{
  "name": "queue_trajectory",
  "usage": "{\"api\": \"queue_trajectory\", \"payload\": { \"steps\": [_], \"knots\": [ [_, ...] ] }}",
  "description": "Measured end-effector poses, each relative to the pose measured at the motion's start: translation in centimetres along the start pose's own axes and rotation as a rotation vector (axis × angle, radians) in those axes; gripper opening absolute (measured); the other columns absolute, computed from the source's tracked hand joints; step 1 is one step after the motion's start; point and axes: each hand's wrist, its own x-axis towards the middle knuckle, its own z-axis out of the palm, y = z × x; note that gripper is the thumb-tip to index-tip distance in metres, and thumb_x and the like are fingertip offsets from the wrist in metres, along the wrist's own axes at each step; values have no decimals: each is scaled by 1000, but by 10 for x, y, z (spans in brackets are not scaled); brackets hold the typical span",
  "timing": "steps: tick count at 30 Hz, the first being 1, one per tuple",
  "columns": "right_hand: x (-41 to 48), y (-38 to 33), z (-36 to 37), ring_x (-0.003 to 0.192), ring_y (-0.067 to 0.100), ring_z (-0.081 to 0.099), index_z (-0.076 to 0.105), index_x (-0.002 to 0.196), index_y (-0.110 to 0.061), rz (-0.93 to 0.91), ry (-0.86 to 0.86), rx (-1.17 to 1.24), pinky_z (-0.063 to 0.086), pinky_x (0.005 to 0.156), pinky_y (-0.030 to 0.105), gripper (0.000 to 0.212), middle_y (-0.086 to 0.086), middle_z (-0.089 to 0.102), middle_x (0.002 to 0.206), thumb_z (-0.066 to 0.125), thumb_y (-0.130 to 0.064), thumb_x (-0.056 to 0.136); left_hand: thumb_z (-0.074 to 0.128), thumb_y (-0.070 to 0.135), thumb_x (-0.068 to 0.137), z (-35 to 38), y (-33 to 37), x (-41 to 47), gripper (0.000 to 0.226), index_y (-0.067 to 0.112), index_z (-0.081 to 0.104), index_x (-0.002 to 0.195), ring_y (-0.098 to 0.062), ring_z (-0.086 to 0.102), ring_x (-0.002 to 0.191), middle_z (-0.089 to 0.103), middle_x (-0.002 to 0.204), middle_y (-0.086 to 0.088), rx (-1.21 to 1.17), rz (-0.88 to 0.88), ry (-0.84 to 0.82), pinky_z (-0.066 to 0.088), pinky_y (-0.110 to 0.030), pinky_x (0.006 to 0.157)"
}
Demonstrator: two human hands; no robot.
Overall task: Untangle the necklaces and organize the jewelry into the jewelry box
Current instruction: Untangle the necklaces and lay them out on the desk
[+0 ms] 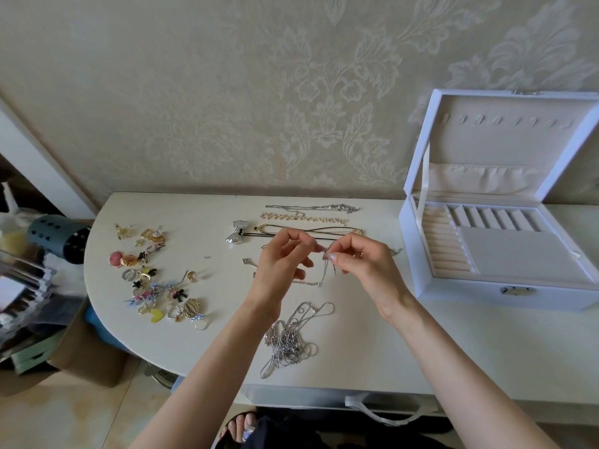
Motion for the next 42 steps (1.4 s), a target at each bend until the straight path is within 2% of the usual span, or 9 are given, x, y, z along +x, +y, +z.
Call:
{"api": "queue_trajectory", "payload": {
  "steps": [7, 10, 13, 16, 19, 27, 32, 38, 42],
  "knots": [
    [0, 0, -2, 62, 2, 50, 67, 73, -14, -67, 2, 25, 41, 62, 13, 2, -10, 61, 64, 65, -15, 74, 51, 5, 92, -1, -4, 1, 7, 12, 53, 91, -12, 61, 68, 70, 81, 5, 10, -117, -85, 45, -22, 56],
    [0, -1, -2, 65, 2, 55, 67, 73, -13, -73, 5, 23, 44, 64, 12, 7, -10, 62, 65, 68, -7, 78, 50, -6, 88, 0, -4, 0, 15, 5, 52, 98, -15, 66, 70, 68, 80, 3, -9, -152, -179, 48, -22, 53],
    [0, -3, 0, 65, 5, 59, 68, 76, -9, -63, 29, 11, 48, 64, 16, 11, -5, 64, 67, 66, 0, 81, 51, -11, 85, 0, -5, 1, 19, 0, 53, 101, -18, 67, 74, 69, 79, -3, -20, -142, -219, 53, -25, 62],
    [-1, -4, -1, 63, 1, 56, 69, 80, -12, -72, 78, 2, 45, 63, 13, 13, -4, 65, 72, 65, 1, 81, 53, -10, 86, -1, -6, 2, 14, -1, 56, 97, -17, 66, 73, 67, 83, -11, -14, -124, -209, 54, -26, 66],
    [-1, -3, -2, 68, 5, 52, 70, 85, -19, -87, 135, 23, 45, 67, 15, 22, -8, 64, 76, 64, 1, 82, 56, -5, 88, -2, -8, 2, 10, 1, 58, 94, -14, 64, 70, 70, 80, -8, 19, -107, -194, 52, -22, 63],
    [-1, -6, -4, 66, 4, 52, 68, 86, -12, -130, 194, 57, 45, 66, 15, 18, -12, 63, 72, 61, 4, 83, 55, 1, 91, -4, -4, 2, 9, 8, 59, 87, -11, 63, 63, 71, 79, -3, -111, -46, -95, 48, -20, 53],
    [1, -2, -3, 72, 10, 53, 68, 85, -20, -105, 134, 22, 44, 70, 22, 28, -2, 62, 76, 60, 7, 82, 52, 4, 91, -1, -3, 2, 13, 9, 64, 88, -11, 53, 58, 54, 68, -1, -175, -97, -163, 45, -19, 52],
    [0, -4, -3, 73, 10, 54, 68, 84, -22, -125, 123, 32, 46, 73, 24, 33, -3, 62, 75, 58, 9, 82, 64, 11, 87, -2, -8, 4, 5, 6, 65, 89, -9, 40, 52, 47, 56, 8, 59, -82, -104, 37, -18, 50],
    [-2, -5, -2, 74, 10, 55, 68, 83, -22, -131, 117, 39, 47, 74, 24, 31, -5, 63, 75, 59, 8, 81, 67, 13, 86, -1, -8, 4, 7, 7, 65, 83, -5, 34, 47, 41, 49, 13, 102, -59, -102, 32, -16, 48]
  ]
}}
